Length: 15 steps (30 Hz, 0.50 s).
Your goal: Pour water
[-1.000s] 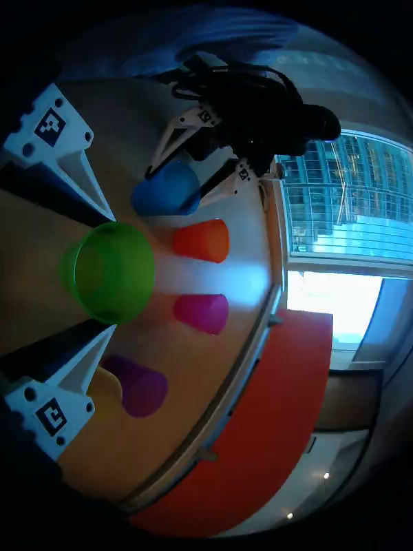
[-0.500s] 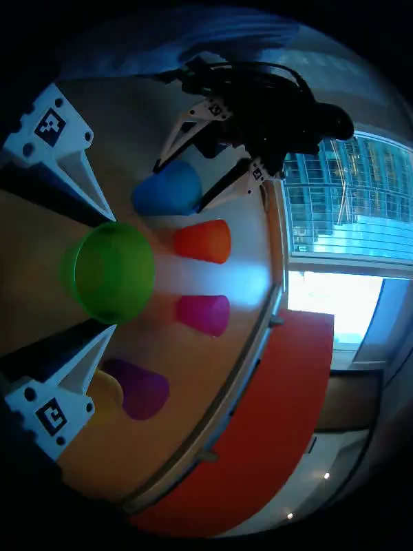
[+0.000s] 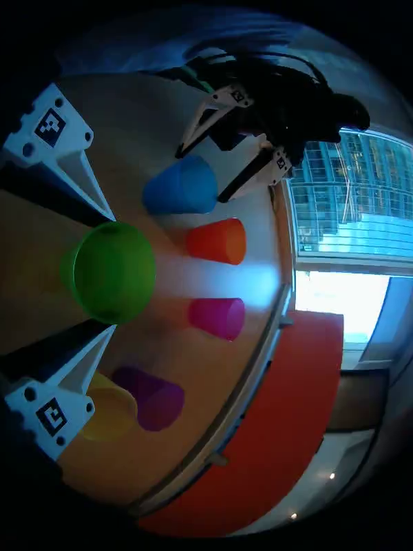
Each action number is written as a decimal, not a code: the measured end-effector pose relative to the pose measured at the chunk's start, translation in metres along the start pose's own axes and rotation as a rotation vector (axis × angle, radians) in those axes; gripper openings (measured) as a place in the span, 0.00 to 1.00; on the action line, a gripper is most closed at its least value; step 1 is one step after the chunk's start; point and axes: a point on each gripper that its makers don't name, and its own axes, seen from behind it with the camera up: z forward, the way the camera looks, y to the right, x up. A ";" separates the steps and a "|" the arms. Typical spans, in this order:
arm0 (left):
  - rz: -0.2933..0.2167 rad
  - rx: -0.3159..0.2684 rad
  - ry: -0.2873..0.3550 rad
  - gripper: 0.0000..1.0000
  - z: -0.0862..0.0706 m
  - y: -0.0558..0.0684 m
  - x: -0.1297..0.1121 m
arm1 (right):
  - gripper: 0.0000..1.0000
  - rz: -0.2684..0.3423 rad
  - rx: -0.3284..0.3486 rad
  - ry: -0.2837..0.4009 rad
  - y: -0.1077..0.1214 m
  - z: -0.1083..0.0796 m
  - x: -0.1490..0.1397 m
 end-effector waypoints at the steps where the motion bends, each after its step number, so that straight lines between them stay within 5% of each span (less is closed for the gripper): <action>1: -0.002 0.000 0.002 0.96 -0.001 0.000 0.001 | 0.91 0.002 -0.001 0.000 0.000 0.000 -0.001; 15: -0.013 -0.004 0.002 0.96 -0.005 0.001 0.004 | 1.00 0.013 -0.026 -0.014 0.001 -0.005 -0.011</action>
